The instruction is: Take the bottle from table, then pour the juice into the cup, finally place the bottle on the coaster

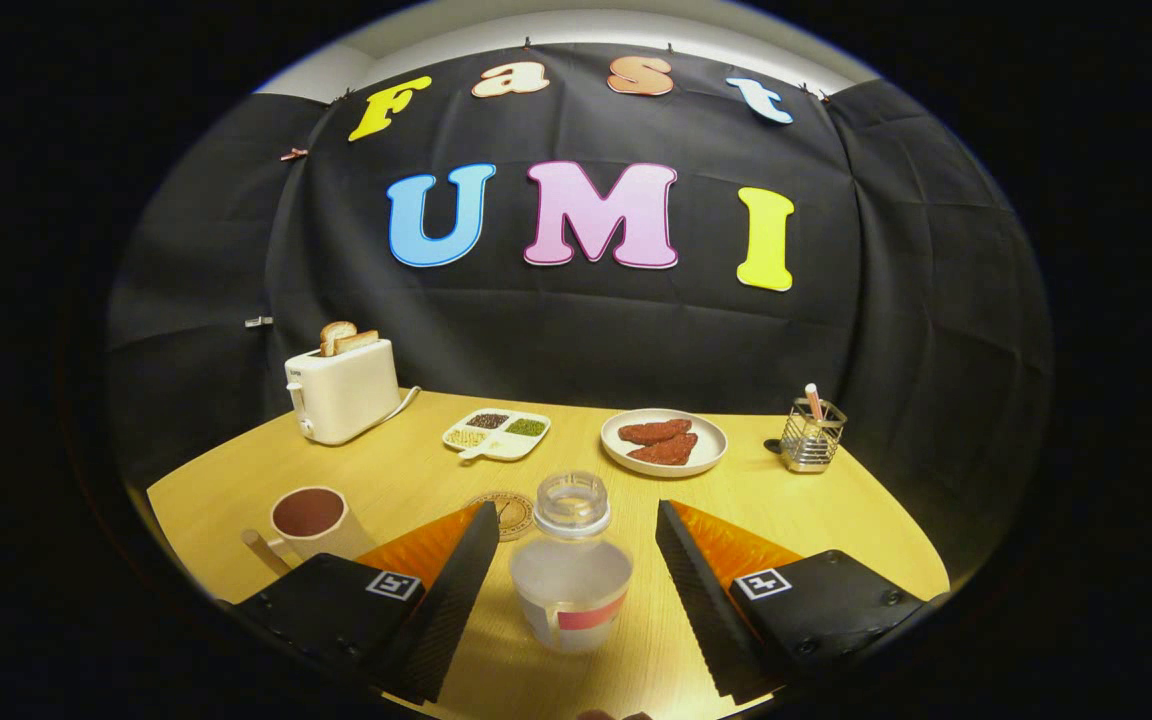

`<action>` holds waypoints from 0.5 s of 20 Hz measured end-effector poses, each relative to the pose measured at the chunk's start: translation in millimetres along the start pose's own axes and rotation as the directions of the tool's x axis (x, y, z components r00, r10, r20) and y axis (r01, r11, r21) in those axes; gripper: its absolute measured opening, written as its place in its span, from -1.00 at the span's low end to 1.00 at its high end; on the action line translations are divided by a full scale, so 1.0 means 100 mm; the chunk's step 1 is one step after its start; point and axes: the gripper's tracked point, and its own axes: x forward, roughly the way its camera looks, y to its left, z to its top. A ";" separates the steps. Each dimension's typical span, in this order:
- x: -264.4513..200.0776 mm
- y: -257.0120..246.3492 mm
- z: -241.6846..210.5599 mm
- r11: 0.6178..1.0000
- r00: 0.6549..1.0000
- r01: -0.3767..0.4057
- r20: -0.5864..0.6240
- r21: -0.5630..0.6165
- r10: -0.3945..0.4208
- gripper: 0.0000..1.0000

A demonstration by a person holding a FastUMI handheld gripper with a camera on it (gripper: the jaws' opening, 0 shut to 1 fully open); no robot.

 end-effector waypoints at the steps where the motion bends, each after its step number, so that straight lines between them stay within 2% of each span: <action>1: 0.03 0.00 -0.06 1.000 1.000 -0.002 -0.008 0.000 0.002 0.95; 10: 0.20 0.01 -0.40 1.000 0.999 -0.020 -0.044 -0.002 0.020 0.95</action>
